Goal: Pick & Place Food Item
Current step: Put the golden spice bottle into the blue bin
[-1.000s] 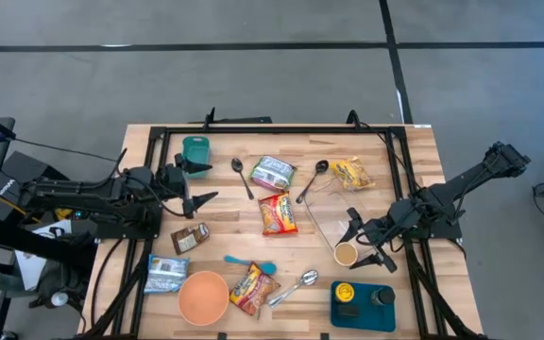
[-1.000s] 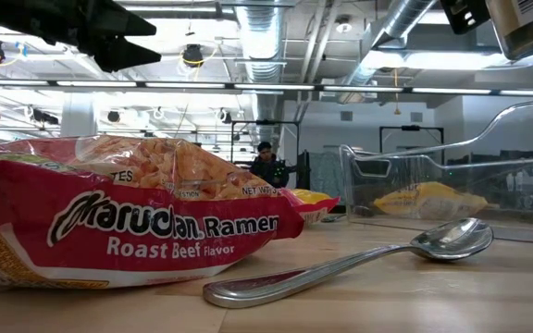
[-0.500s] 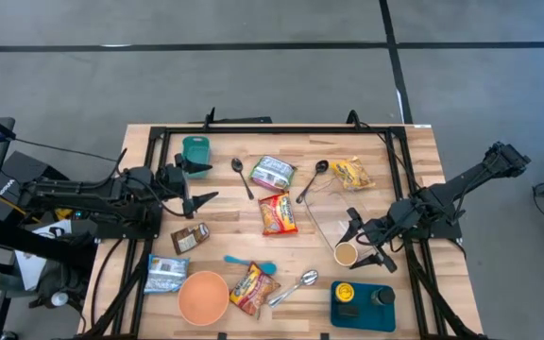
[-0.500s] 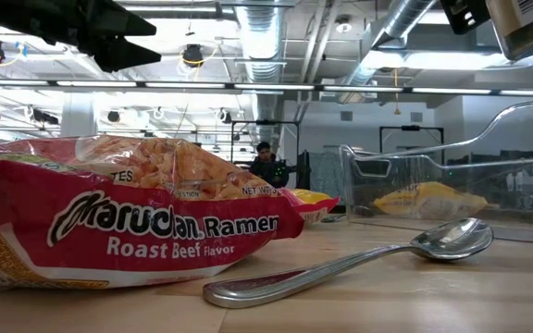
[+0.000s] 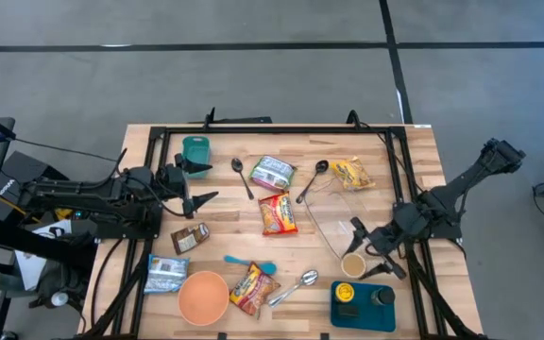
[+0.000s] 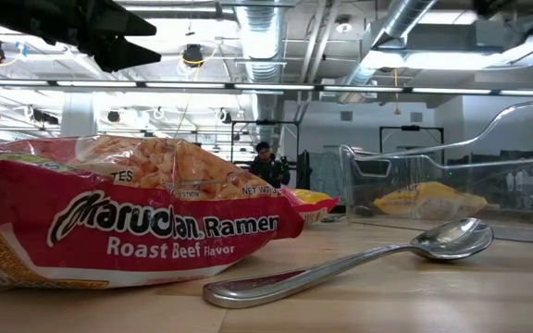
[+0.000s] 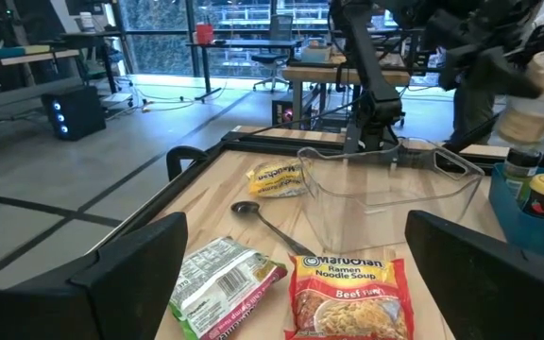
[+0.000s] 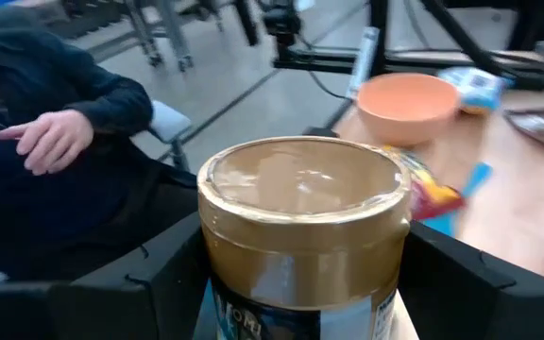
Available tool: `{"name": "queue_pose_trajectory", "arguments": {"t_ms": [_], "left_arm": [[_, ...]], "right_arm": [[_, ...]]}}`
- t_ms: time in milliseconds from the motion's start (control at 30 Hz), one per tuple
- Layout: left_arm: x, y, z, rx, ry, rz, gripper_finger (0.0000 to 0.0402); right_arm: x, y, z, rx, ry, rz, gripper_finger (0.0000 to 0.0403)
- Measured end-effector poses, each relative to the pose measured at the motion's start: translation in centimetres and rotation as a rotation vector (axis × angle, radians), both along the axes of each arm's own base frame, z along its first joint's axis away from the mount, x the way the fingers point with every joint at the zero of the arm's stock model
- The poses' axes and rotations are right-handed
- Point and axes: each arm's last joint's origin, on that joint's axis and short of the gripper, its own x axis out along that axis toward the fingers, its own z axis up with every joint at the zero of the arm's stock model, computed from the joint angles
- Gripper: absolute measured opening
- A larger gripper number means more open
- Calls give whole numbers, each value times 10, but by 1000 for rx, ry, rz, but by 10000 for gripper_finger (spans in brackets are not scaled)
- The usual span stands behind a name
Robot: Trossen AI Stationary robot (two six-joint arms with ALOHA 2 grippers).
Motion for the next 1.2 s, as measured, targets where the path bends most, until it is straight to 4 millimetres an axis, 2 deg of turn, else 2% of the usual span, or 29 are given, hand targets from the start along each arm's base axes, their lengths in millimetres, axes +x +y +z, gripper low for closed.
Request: {"name": "queue_pose_trajectory", "arguments": {"t_ms": [267,467,933,1200], "left_arm": [[0,0,0,0,0,0,392],[0,0,0,0,0,-1,392],[0,0,0,-1,-1,-5,392],[0,0,0,-1,-2,-5,392]], "right_arm": [[-13,22,5,34,-53,131,279],[-17,36,0,39,-28,188,279],[-26,74,-16,38,12,127,279],[-30,88,-30,18,63,70,279]]}}
